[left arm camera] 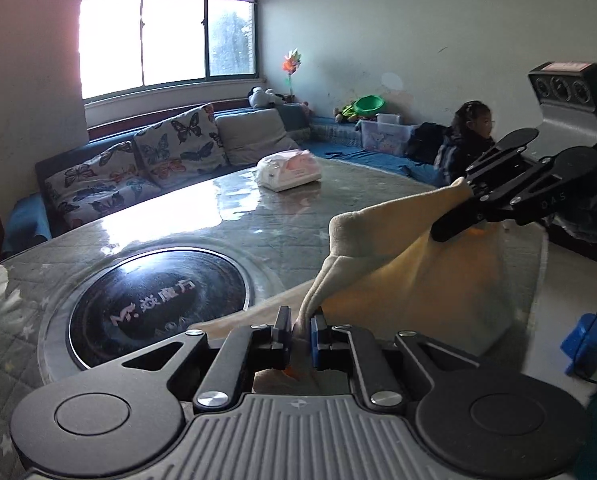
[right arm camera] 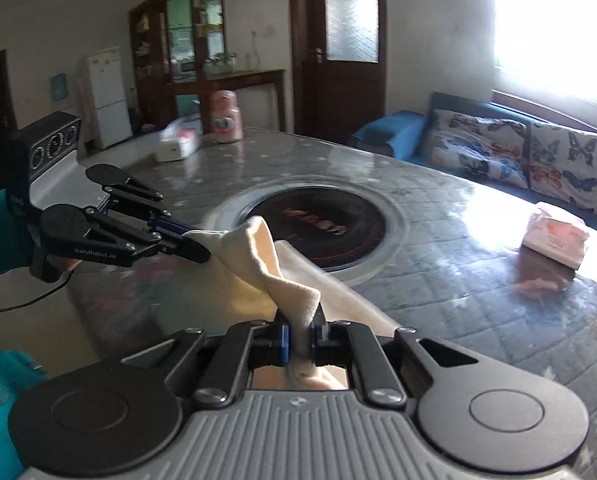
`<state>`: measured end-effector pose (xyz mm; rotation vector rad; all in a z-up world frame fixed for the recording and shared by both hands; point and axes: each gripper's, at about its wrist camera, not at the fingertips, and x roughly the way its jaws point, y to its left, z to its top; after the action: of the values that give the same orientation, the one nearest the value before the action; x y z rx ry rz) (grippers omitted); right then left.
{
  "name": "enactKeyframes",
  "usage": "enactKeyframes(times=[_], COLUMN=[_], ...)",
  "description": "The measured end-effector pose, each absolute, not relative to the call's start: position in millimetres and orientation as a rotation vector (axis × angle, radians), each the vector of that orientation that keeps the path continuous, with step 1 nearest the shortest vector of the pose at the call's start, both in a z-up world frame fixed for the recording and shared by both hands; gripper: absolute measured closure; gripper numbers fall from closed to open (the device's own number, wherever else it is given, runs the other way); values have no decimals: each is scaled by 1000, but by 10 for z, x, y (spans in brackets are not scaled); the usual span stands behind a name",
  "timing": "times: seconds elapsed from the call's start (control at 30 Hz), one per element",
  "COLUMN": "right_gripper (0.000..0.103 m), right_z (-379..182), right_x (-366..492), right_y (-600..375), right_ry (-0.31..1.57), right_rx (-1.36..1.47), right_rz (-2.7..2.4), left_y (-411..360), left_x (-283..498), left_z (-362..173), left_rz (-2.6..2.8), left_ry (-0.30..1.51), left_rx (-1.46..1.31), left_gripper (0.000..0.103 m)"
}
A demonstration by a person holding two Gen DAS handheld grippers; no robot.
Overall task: Fold clothes
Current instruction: 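Lift the hem with both grippers and fold it over toward the collar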
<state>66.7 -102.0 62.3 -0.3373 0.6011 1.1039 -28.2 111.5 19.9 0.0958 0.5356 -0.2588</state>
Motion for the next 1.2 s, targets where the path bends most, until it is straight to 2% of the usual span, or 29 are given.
enactKeyframes(times=[0.3, 0.37, 0.4, 0.47, 0.83, 0.93, 1.13, 1.2], right_gripper=[94, 85, 85, 74, 75, 79, 79, 79], right_z=[103, -61, -127, -184, -60, -81, -168, -206], right_x=[1372, 1438, 1459, 1469, 1296, 1266, 1353, 1387], right_y=[-633, -577, -565, -595, -854, -766, -631, -596], right_ry=[689, 699, 701, 697, 646, 665, 707, 720], right_rx=[-349, -344, -337, -308, -198, -215, -219, -227], right_rz=[966, 921, 896, 859, 814, 841, 820, 808], left_y=[1199, 1215, 1230, 1252, 1372, 1430, 1303, 1184], left_x=[495, 553, 560, 560, 643, 620, 526, 560], left_z=[-232, -294, -302, -310, -313, -240, -66, -69], left_rz=[-100, -69, -58, -39, 106, 118, 11, -46], left_ry=[630, 639, 641, 641, 666, 654, 621, 632], left_rx=[52, 33, 18, 1, -16, -40, -45, -52], left_gripper=[93, 91, 90, 87, 70, 69, 71, 75])
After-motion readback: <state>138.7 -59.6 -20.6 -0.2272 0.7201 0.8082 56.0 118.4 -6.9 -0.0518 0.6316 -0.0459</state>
